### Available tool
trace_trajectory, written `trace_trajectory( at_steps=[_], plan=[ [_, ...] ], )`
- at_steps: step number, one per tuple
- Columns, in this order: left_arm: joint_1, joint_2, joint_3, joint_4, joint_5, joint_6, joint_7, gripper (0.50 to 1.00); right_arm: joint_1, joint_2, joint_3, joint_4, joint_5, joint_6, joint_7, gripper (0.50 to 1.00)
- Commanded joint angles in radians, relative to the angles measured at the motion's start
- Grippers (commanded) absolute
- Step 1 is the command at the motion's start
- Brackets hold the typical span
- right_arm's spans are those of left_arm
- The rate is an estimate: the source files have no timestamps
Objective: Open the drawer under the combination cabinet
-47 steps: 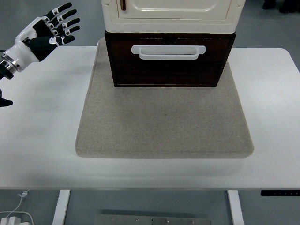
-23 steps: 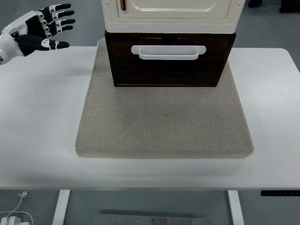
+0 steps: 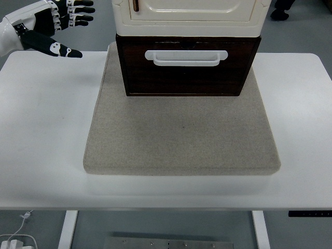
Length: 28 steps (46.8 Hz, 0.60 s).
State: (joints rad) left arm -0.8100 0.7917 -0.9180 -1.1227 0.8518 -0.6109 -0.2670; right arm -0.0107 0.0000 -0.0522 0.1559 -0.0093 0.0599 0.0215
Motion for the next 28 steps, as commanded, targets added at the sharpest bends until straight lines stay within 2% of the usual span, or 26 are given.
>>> trace_trajectory(
  at_steps=[1, 28],
  plan=[
    [-0.024, 0.011, 0.005, -0.026, 0.007, 0.0, 0.012, 1.0, 0.0, 0.0, -0.001, 0.001, 0.0, 0.0, 0.0, 0.928],
    [-0.153, 0.047, 0.051, -0.088, 0.009, 0.0, 0.04, 1.0, 0.0, 0.0, -0.001, 0.001, 0.0, 0.0, 0.0, 0.928]
  ],
)
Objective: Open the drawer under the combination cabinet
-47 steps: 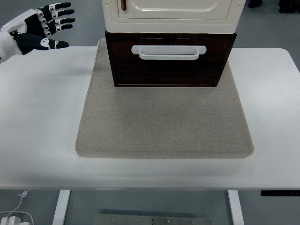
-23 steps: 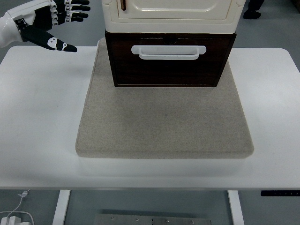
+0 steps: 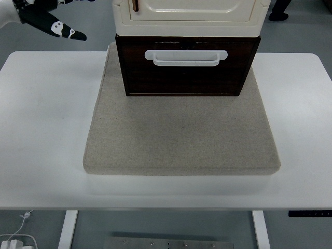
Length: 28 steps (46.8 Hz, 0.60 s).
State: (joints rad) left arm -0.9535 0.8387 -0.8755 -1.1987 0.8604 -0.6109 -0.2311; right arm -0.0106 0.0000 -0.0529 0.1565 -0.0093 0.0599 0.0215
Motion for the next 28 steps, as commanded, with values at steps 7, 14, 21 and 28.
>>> trace_trajectory(
  at_steps=[7, 14, 21, 28],
  plan=[
    [-0.03, -0.003, 0.018, -0.042, 0.0, 0.0, 0.006, 1.0, 0.0, 0.0, 0.001, 0.0, 0.0, 0.0, 0.0, 0.928],
    [-0.074, -0.003, 0.084, -0.079, -0.001, 0.0, 0.006, 1.0, 0.0, 0.0, 0.001, 0.0, 0.0, 0.0, 0.0, 0.928],
    [-0.117, -0.007, 0.133, -0.102, 0.0, 0.0, 0.006, 1.0, 0.0, 0.0, 0.001, 0.0, -0.001, 0.0, 0.0, 0.928],
    [-0.169, -0.015, 0.184, -0.12, 0.0, 0.0, 0.006, 1.0, 0.0, 0.0, 0.001, 0.0, 0.0, 0.0, 0.0, 0.928]
  ],
)
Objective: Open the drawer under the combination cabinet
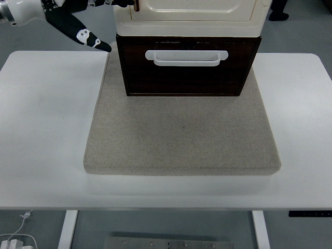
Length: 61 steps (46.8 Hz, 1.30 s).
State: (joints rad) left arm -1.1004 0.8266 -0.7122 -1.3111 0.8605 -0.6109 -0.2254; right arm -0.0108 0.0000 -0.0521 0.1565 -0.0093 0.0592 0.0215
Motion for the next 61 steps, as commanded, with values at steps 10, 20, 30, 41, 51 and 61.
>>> trace_trajectory(
  at_steps=[10, 20, 30, 41, 51, 61],
  plan=[
    [-0.082, -0.012, 0.08, -0.028, 0.0, 0.0, 0.0, 1.0, 0.0, 0.0, 0.0, 0.0, 0.0, -0.001, 0.0, 0.928],
    [-0.156, -0.058, 0.142, -0.024, 0.005, 0.0, 0.0, 1.0, 0.0, 0.0, 0.001, 0.0, 0.0, -0.001, 0.0, 0.928],
    [-0.161, -0.099, 0.142, -0.017, 0.005, 0.0, 0.023, 1.0, 0.0, 0.0, 0.001, 0.0, 0.0, -0.001, 0.0, 0.928],
    [-0.161, -0.122, 0.143, -0.014, 0.005, 0.0, 0.037, 1.0, 0.0, 0.0, 0.001, 0.0, 0.0, -0.001, 0.0, 0.928],
    [-0.165, -0.132, 0.148, -0.016, -0.003, 0.0, 0.237, 1.0, 0.0, 0.0, 0.001, 0.0, 0.0, -0.001, 0.0, 0.928],
    [-0.171, -0.178, 0.148, -0.016, -0.017, 0.0, 0.34, 1.0, 0.0, 0.0, 0.001, 0.0, 0.0, -0.001, 0.0, 0.928]
  ],
)
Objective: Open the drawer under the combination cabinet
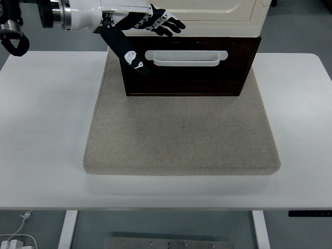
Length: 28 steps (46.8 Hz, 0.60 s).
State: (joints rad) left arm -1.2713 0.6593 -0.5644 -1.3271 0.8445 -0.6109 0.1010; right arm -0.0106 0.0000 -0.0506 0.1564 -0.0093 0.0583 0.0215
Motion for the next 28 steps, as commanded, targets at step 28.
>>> trace_trajectory(
  at_steps=[28],
  plan=[
    [-0.023, -0.139, 0.001, 0.006, -0.001, 0.0, 0.2, 1.0, 0.0, 0.0, 0.0, 0.0, -0.001, 0.0, -0.002, 0.928]
  ],
)
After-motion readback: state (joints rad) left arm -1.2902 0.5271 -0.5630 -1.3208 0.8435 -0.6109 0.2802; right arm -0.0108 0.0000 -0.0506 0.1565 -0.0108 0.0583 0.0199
